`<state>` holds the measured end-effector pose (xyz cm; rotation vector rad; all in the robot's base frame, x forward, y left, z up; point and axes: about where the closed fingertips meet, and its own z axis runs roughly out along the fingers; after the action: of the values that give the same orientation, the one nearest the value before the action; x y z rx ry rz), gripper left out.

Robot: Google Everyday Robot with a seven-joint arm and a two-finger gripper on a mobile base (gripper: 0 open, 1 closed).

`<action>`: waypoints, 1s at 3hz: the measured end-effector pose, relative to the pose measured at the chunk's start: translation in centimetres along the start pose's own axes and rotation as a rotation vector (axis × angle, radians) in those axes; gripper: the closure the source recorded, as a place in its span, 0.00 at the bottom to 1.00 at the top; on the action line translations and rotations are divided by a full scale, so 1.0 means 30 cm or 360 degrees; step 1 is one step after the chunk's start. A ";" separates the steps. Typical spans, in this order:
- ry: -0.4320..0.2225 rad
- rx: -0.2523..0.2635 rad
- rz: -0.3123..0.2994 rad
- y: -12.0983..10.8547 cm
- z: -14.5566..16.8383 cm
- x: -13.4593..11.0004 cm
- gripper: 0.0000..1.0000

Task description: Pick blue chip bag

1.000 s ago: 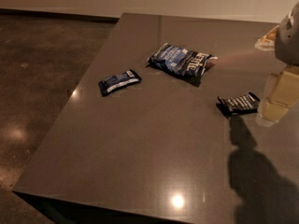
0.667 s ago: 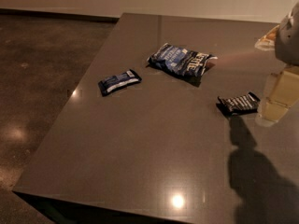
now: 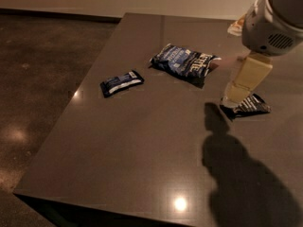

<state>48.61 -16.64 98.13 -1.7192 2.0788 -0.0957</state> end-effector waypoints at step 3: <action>0.0052 0.0047 -0.0014 -0.365 0.315 -0.257 0.00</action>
Offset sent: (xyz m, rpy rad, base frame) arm 0.1706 0.0850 -0.0253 -0.0463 -0.0634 -0.0182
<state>63.20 -9.70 95.39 -1.7205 2.0826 -0.1578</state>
